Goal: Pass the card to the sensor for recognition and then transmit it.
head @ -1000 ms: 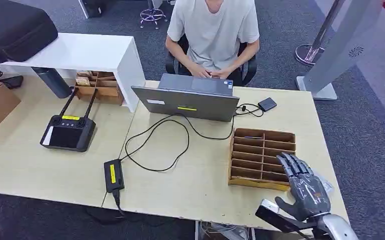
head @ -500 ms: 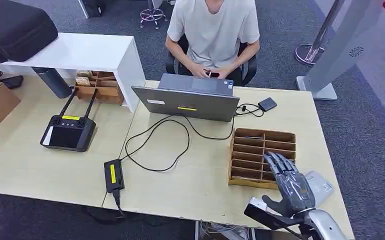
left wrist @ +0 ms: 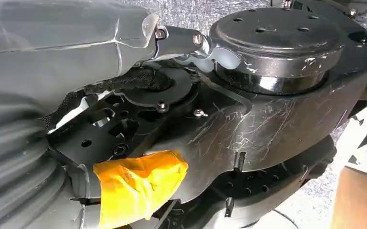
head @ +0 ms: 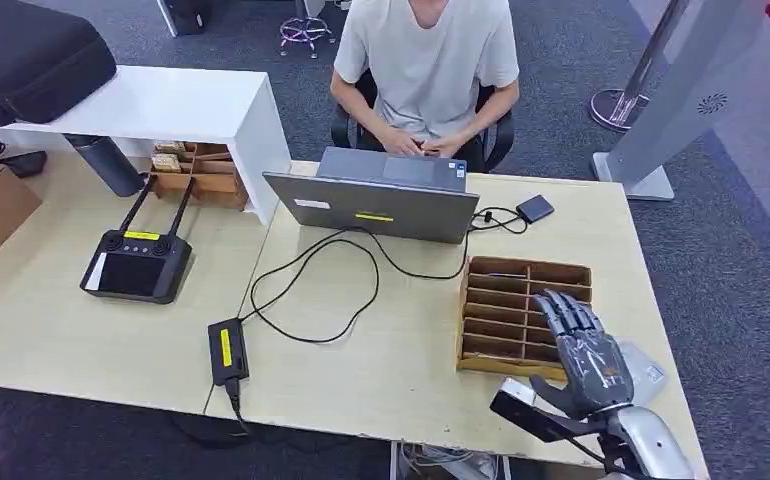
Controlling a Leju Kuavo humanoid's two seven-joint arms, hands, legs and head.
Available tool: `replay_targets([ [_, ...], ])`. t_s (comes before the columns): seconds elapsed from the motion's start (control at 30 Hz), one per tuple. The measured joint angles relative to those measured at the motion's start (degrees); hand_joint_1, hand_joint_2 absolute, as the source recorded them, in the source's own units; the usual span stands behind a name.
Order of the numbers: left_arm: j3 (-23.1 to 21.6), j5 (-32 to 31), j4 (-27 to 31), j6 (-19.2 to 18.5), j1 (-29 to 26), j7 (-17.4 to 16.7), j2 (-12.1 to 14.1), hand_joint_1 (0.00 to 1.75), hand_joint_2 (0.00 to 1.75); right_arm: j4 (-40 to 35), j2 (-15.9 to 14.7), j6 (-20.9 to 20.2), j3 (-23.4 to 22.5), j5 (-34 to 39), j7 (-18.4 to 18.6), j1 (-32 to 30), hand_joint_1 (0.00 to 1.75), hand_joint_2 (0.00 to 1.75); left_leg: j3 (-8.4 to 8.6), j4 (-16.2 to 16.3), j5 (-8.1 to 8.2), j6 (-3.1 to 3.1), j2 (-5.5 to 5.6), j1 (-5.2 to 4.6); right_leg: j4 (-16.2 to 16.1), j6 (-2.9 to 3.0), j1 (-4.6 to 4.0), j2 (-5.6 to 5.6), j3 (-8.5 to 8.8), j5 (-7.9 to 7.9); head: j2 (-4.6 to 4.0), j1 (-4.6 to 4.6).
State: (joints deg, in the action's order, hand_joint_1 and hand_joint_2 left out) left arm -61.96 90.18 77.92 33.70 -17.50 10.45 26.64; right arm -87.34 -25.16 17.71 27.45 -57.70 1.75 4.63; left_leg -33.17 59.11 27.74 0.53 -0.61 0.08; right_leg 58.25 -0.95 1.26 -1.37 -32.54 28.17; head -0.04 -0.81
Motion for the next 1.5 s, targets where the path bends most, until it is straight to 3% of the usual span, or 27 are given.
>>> replay_targets([
  [0.4,-0.5,0.0,-0.1,-0.1,0.3,0.0,0.1,0.0,1.75,3.2,0.0,0.6,-1.4,-0.9,0.1,1.6,0.0,1.75,-0.01,0.0,0.0,0.0,0.0,0.0,0.0,0.0,0.0,0.0,-0.01,0.0,0.0,0.02],
  [0.5,-0.5,0.0,-0.4,-0.6,0.4,-0.2,0.1,0.0,1.75,3.3,-0.3,-1.8,-1.4,-1.1,0.9,1.8,0.0,1.75,0.0,0.0,0.0,0.0,0.0,0.0,0.0,0.0,0.0,0.0,-0.01,0.0,0.0,0.0],
  [0.57,-0.6,0.0,-0.6,-1.0,0.5,-0.4,0.1,0.0,1.75,3.0,-1.8,-6.5,-1.4,-0.2,1.7,2.1,0.0,1.75,-0.02,0.0,0.0,0.0,0.02,0.0,0.0,0.0,0.02,-0.03,0.0,0.0,0.0,0.0],
  [0.7,-0.6,0.0,-0.9,-1.7,0.6,-0.7,0.2,0.0,1.75,1.7,-5.0,-9.5,-1.2,0.5,1.9,3.3,0.0,1.75,-0.01,0.0,0.0,-0.01,0.0,-0.01,0.0,-0.02,0.04,0.02,0.0,-0.02,0.0,-0.02],
  [0.93,-0.6,0.0,-1.1,-1.9,0.6,-0.7,0.3,0.0,1.75,-0.5,-8.5,-10.4,-1.2,0.5,1.9,5.0,0.0,1.75,-0.02,0.0,0.0,-0.01,0.0,-0.02,0.0,-0.02,0.02,0.01,0.0,-0.02,0.0,0.0],
  [1.33,-0.6,0.0,-1.1,-1.9,0.6,-0.7,0.3,0.0,1.75,-0.9,-9.0,-10.5,-0.3,0.5,1.7,6.1,0.0,1.75,-0.02,0.0,0.0,0.0,0.0,-0.01,0.0,-0.02,0.01,0.01,0.0,-0.02,0.0,0.02],
  [1.5,-0.6,0.0,-1.1,-1.9,0.6,-0.8,0.3,0.0,1.75,-1.4,-9.7,-13.0,0.5,1.8,1.8,6.2,0.0,1.75,-0.02,0.0,0.0,-0.01,-0.01,-0.01,0.0,-0.02,0.02,0.01,0.0,-0.02,0.0,0.02],
])
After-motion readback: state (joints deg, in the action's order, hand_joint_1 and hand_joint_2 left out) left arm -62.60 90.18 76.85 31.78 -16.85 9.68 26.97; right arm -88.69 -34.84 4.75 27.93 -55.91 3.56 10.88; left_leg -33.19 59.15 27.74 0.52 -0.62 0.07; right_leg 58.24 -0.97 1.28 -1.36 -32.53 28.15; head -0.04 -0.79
